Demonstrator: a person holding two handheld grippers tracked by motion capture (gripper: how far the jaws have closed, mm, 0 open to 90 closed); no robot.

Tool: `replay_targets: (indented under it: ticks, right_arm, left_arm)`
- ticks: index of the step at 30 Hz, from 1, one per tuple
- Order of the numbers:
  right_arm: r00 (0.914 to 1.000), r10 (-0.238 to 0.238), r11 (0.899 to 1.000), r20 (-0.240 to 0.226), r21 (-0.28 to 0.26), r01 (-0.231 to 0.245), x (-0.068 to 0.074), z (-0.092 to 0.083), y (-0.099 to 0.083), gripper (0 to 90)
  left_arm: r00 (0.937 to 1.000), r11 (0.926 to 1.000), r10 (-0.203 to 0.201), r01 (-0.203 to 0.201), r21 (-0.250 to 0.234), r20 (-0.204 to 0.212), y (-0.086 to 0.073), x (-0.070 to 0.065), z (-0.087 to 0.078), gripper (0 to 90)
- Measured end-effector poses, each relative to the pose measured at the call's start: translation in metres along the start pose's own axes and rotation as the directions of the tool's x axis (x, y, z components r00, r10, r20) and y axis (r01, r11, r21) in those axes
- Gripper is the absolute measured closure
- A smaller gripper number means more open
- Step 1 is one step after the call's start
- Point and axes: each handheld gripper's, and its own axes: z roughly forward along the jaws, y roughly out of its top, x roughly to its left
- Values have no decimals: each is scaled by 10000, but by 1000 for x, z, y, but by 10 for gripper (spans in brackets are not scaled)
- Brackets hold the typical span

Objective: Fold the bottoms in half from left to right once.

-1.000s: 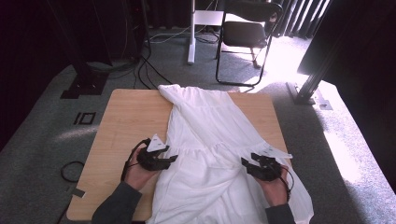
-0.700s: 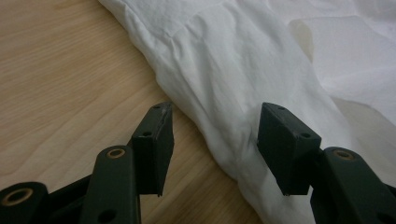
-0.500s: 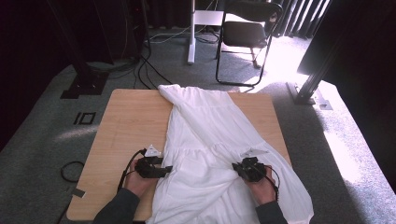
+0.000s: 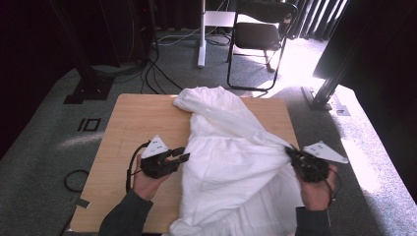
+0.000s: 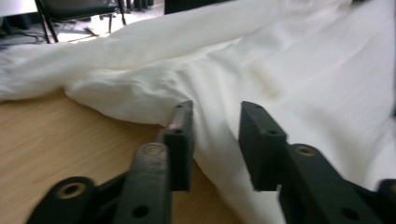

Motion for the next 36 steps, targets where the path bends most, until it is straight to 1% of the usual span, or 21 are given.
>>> replay_targets:
  ticks: [2, 4, 8, 10, 11, 12, 15, 16, 17, 18, 20, 22, 24, 27, 29, 30, 31, 33, 34, 35, 36]
  right_arm:
    - [9979, 207, 9982, 617, 542, -241, -22, 5, -8, 866]
    - [9954, 412, 9887, 867, 1402, -532, -44, 20, -27, 863]
    - [9938, 672, 9435, 886, 3182, -921, -73, 60, -81, 835]
    - [9885, 1160, 9205, 969, 3633, -1436, -84, 73, -104, 768]
    - [9860, 1254, 9128, 1095, 3766, -1579, -87, 77, -113, 726]
    - [9849, 1273, 9090, 1174, 3836, -1632, -88, 79, -120, 704]
    - [9814, 1594, 9110, 1070, 3672, -1880, -89, 78, -131, 693]
    - [9805, 1650, 9117, 1066, 3628, -1929, -89, 77, -132, 690]
    - [9805, 1650, 9117, 1066, 3628, -1929, -89, 77, -132, 690]
    - [9794, 1699, 9111, 1092, 3614, -1983, -89, 77, -133, 691]
    - [9769, 1837, 9055, 1093, 3679, -2115, -87, 79, -131, 694]
    - [9754, 1957, 8981, 1011, 3811, -2197, -82, 82, -128, 689]
    - [9817, 1659, 9010, 939, 3902, -1896, -70, 89, -124, 676]
    - [9873, 1366, 9033, 815, 3989, -1579, -54, 101, -117, 667]
    - [9881, 1342, 9018, 745, 4043, -1530, -50, 104, -114, 667]
    - [9908, 1277, 9032, 455, 4074, -1351, -40, 113, -109, 653]
    - [9921, 1206, 9035, 345, 4103, -1241, -35, 117, -107, 647]
    - [9943, 1056, 9048, 107, 4137, -1006, -25, 125, -102, 631]
    - [9943, 1056, 9048, 107, 4137, -1006, -25, 125, -102, 631]
    - [9957, 922, 9071, -38, 4127, -824, -14, 134, -98, 605]
    - [9963, 857, 9078, -83, 4127, -747, -9, 138, -95, 594]
  left_arm:
    - [10000, 9984, 9, -7, 561, -33, -7, -5, 17, 569]
    - [9999, 9946, -89, 84, 1030, 51, -21, -9, 34, 521]
    - [9989, 9765, -300, 214, 2145, 369, -48, -18, 71, 433]
    - [9986, 9672, -248, 120, 2538, 472, -59, -26, 88, 421]
    - [9986, 9672, -248, 120, 2538, 472, -59, -26, 88, 418]
    - [9978, 9569, 32, -223, 2895, 662, -65, -36, 104, 421]
    - [9947, 9310, 992, -1030, 3502, 288, -72, -51, 124, 483]
    - [9959, 9374, 851, -905, 3362, 309, -72, -52, 126, 507]
    - [9959, 9374, 851, -905, 3362, 309, -72, -52, 126, 585]
    - [9963, 9362, 839, -856, 3409, 197, -70, -52, 128, 585]
    - [9903, 9267, 1380, -1244, 3547, -132, -67, -51, 128, 720]
    - [9892, 9277, 1414, -1183, 3540, -399, -67, -43, 128, 742]
    - [9876, 9278, 1321, -929, 3614, -851, -67, -26, 123, 743]
    - [9792, 9284, 1092, -390, 3695, -1710, -68, 3, 115, 763]
    - [9792, 9284, 1092, -390, 3695, -1710, -68, 3, 115, 763]
    - [9664, 9279, 769, 206, 3722, -2452, -69, 37, 106, 769]
    - [9664, 9279, 769, 206, 3722, -2452, -69, 37, 106, 773]
    - [9465, 9200, 858, 446, 3894, -3111, -67, 60, 103, 777]
    - [9465, 9200, 858, 446, 3894, -3111, -67, 60, 103, 777]
    - [9386, 9178, 918, 498, 3940, -3327, -67, 67, 102, 778]
    - [9253, 9132, 1021, 584, 4034, -3652, -65, 80, 103, 777]
